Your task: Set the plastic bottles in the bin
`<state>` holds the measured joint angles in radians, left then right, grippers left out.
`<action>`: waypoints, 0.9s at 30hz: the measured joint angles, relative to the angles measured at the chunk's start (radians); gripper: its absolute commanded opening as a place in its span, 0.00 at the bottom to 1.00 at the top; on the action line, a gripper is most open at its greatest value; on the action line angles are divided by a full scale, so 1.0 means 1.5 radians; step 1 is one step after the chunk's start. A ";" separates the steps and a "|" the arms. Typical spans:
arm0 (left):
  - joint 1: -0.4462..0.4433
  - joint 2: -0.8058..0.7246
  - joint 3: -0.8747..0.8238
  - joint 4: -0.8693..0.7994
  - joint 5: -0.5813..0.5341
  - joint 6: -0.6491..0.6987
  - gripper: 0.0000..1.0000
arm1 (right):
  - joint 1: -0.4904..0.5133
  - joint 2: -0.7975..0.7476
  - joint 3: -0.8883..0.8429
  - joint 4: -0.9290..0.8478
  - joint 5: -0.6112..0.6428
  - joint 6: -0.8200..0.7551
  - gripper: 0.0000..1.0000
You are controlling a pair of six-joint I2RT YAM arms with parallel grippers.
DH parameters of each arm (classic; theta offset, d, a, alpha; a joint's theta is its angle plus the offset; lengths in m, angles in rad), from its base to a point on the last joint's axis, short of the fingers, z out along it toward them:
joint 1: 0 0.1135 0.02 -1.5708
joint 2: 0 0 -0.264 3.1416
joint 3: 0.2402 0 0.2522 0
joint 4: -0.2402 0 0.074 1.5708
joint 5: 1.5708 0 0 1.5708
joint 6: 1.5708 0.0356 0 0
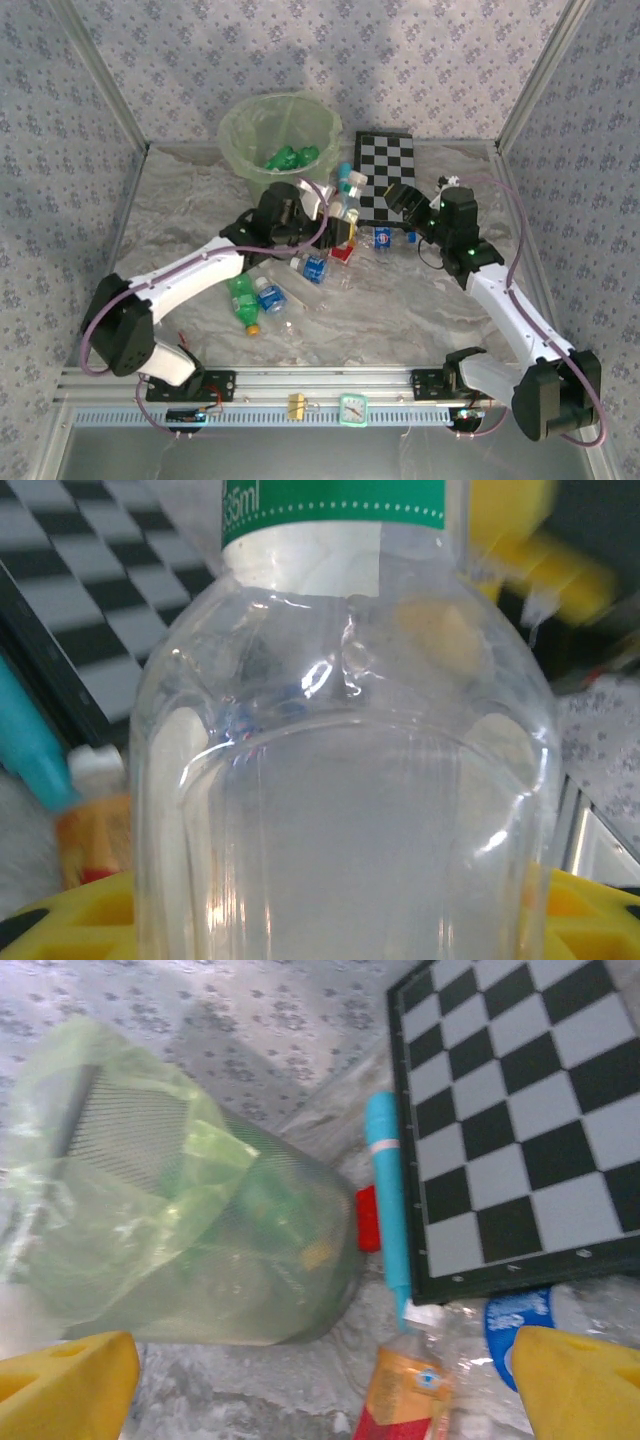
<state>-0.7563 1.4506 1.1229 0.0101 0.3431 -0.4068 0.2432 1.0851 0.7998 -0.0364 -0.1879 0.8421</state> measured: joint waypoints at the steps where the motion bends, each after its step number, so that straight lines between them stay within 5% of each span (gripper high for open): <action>1: 0.004 -0.008 0.017 -0.008 -0.008 0.016 0.52 | -0.003 0.002 -0.008 -0.001 0.000 0.003 0.98; 13: 0.097 -0.045 0.202 -0.084 -0.142 0.183 0.55 | -0.005 0.037 -0.050 0.002 -0.020 0.022 1.00; 21: 0.194 0.026 0.325 -0.158 -0.213 0.219 0.55 | -0.005 0.037 -0.050 0.001 -0.025 0.019 1.00; 27: 0.212 0.091 0.356 -0.218 -0.262 0.237 0.55 | -0.005 0.037 -0.050 -0.001 -0.026 0.014 1.00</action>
<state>-0.4385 1.5864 1.6566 -0.3168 -0.0498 -0.0521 0.2359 1.1408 0.7242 -0.0383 -0.2264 0.8635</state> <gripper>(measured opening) 0.560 0.998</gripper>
